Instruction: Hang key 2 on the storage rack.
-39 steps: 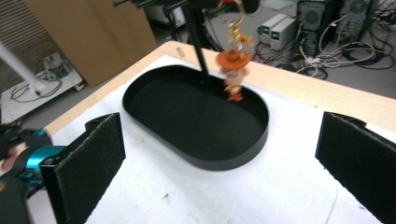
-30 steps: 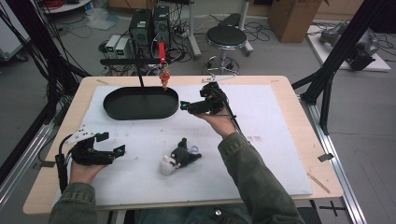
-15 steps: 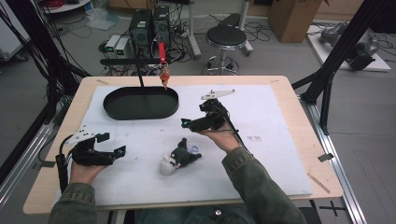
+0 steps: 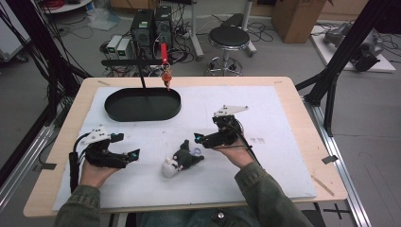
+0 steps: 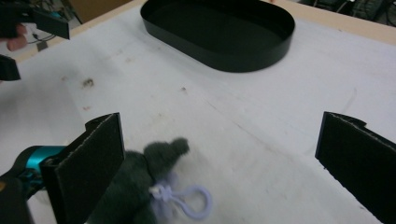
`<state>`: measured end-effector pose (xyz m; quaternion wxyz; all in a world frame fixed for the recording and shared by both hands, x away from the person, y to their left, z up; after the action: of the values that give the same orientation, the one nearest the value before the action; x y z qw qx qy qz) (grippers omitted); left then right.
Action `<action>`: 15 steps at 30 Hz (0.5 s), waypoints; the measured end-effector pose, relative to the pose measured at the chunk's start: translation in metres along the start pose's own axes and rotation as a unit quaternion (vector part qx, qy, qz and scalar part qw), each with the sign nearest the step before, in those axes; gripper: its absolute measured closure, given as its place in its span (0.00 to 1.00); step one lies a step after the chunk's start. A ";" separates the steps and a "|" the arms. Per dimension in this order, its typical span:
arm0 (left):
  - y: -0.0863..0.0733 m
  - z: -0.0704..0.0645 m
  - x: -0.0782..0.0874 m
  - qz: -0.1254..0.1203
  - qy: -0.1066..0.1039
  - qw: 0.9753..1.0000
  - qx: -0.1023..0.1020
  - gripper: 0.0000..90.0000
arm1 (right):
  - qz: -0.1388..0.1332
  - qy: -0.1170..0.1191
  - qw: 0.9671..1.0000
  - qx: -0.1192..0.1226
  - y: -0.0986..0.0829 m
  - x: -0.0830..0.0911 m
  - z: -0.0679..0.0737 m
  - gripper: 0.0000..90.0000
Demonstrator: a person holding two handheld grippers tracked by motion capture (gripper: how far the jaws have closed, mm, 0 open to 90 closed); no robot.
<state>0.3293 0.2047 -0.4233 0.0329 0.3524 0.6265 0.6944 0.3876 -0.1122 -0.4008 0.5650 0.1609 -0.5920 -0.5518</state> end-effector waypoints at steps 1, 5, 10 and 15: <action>0.002 -0.003 -0.002 0.002 -0.004 1.000 -0.006 0.05 | 0.000 -0.003 1.000 0.000 -0.003 0.003 -0.001 0.00; 0.009 -0.016 -0.007 0.012 -0.013 1.000 -0.021 0.05 | -0.010 -0.018 1.000 -0.004 -0.016 0.019 -0.005 0.00; 0.014 -0.030 -0.016 0.034 -0.026 0.999 -0.034 0.05 | -0.022 -0.035 0.999 -0.012 -0.033 0.038 -0.013 0.00; 0.017 -0.045 -0.027 0.061 -0.040 0.996 -0.058 0.05 | -0.038 -0.051 0.998 -0.025 -0.048 0.055 -0.023 0.00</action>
<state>0.3323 0.1495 -0.4186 0.0356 0.4151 0.5604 0.7158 0.3689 -0.1839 -0.4197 0.5168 0.1409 -0.5994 -0.5947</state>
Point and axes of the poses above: each handheld gripper's, and its own axes: x roughly backward along the jaws, y roughly out of its top, z roughly to its left, the point moved 5 cm from there along -x, roughly forward along the jaws, and after that the axes turned 13 degrees about y, right-handed, at the moved point
